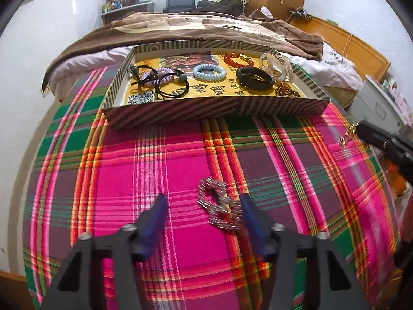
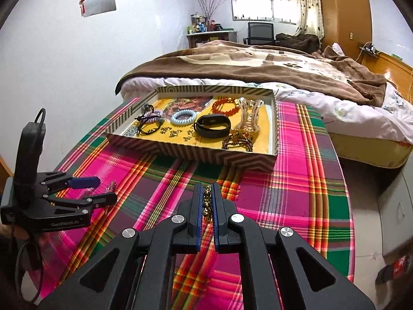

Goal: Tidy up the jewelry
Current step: 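Close the left tool on the pink rhinestone hair clip, then carry the clip and gold piece over the tray and open both tools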

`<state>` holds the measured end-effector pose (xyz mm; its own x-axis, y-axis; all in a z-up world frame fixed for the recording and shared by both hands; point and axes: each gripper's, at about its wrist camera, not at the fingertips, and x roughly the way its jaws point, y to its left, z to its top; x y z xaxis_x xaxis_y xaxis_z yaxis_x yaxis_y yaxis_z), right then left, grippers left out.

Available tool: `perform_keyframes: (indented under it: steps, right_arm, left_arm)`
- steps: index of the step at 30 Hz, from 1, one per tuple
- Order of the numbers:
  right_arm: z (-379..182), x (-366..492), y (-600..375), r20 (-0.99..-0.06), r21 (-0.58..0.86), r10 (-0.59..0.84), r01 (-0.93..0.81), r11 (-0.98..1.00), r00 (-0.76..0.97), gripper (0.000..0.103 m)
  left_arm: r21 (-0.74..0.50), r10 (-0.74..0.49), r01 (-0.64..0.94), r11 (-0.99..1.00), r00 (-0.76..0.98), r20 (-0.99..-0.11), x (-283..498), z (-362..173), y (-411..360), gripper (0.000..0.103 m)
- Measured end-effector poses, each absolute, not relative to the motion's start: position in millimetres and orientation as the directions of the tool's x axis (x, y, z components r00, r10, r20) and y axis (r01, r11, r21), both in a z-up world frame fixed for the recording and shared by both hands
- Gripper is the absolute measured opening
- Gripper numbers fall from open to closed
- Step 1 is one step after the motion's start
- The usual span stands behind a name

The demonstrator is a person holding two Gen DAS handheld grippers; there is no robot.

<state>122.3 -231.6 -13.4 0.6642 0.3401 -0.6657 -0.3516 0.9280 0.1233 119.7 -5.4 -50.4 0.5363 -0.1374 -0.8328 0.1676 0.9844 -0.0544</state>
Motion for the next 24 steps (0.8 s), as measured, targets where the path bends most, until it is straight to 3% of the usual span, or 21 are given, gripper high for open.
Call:
perform_keyframes:
  steps: [4, 7, 9, 24]
  right_arm:
    - [-9, 120, -233, -0.655, 0.127, 0.345, -0.353, 0.927, 0.672, 0.006]
    - [-5, 120, -232, -0.649, 0.123, 0.348, -0.358, 0.926, 0.677, 0.006]
    - [-3, 121, -232, -0.645, 0.121, 0.347, -0.358, 0.926, 0.681, 0.006]
    - [22, 145, -216, -0.603, 0.118, 0.364, -0.372, 0.921, 0.71, 0.006]
  left_arm:
    - [-0.067, -0.152, 0.175, 0.982, 0.535, -0.831, 121, -49, -3, 0.024]
    - [-0.066, -0.153, 0.178, 0.982, 0.541, -0.827, 121, -47, -1, 0.021]
    - [-0.063, -0.154, 0.179, 0.982, 0.56, -0.814, 121, -41, 1, 0.009]
    - [-0.081, -0.202, 0.213, 0.974, 0.645, -0.737, 149, 8, 19, 0.009]
